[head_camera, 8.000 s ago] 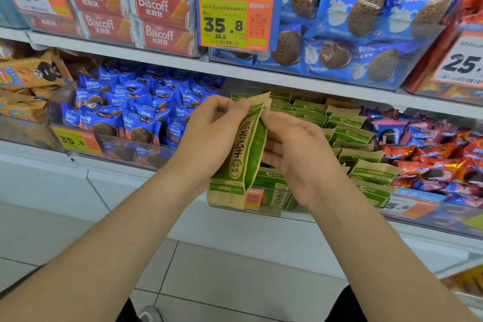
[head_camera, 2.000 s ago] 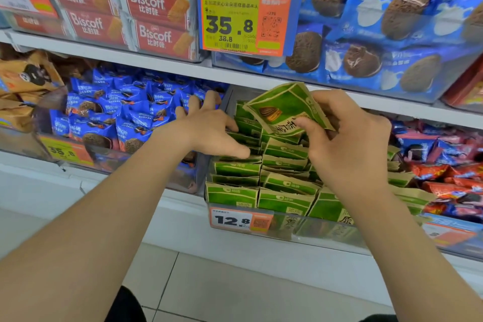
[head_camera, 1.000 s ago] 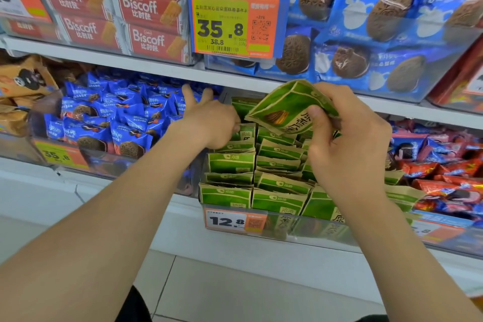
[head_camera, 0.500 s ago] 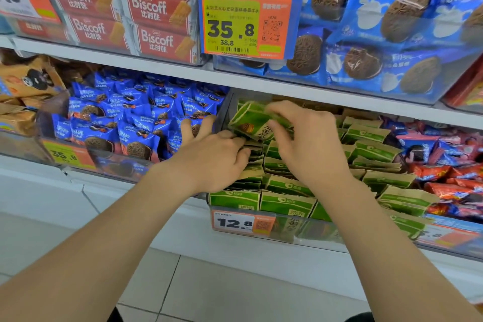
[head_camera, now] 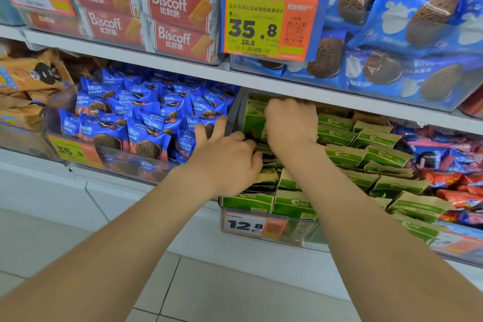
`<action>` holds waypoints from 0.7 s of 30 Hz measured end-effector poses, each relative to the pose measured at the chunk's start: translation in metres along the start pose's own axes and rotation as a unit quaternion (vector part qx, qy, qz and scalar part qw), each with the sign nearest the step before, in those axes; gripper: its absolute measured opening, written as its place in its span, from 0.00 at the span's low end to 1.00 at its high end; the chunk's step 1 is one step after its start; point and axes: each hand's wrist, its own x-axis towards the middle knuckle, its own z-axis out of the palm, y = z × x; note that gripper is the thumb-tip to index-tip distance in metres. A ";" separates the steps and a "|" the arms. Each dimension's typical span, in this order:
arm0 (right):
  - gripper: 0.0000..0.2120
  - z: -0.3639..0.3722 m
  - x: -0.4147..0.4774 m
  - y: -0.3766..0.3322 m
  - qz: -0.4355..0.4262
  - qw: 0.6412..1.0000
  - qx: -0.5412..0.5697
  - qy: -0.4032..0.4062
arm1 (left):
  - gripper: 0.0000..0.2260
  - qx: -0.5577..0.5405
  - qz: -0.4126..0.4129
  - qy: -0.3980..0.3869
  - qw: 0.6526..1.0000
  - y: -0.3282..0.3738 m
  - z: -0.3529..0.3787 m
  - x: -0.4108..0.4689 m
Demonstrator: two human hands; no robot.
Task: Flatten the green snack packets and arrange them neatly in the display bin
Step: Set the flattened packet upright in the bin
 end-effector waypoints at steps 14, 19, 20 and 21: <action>0.16 0.014 -0.005 0.013 -0.014 0.978 0.204 0.052 | 0.20 -0.006 0.010 0.013 1.000 -0.001 -0.003 -0.005; 0.14 0.018 0.007 0.012 0.001 0.986 0.160 0.049 | 0.20 -0.011 0.030 0.121 0.992 -0.002 -0.001 -0.004; 0.14 0.020 0.009 0.012 0.003 0.989 0.143 0.045 | 0.23 -0.021 0.034 0.138 0.990 -0.003 -0.002 -0.003; 0.15 0.021 0.010 0.011 0.004 0.992 0.119 0.038 | 0.27 -0.027 0.032 0.134 0.990 -0.005 -0.002 0.000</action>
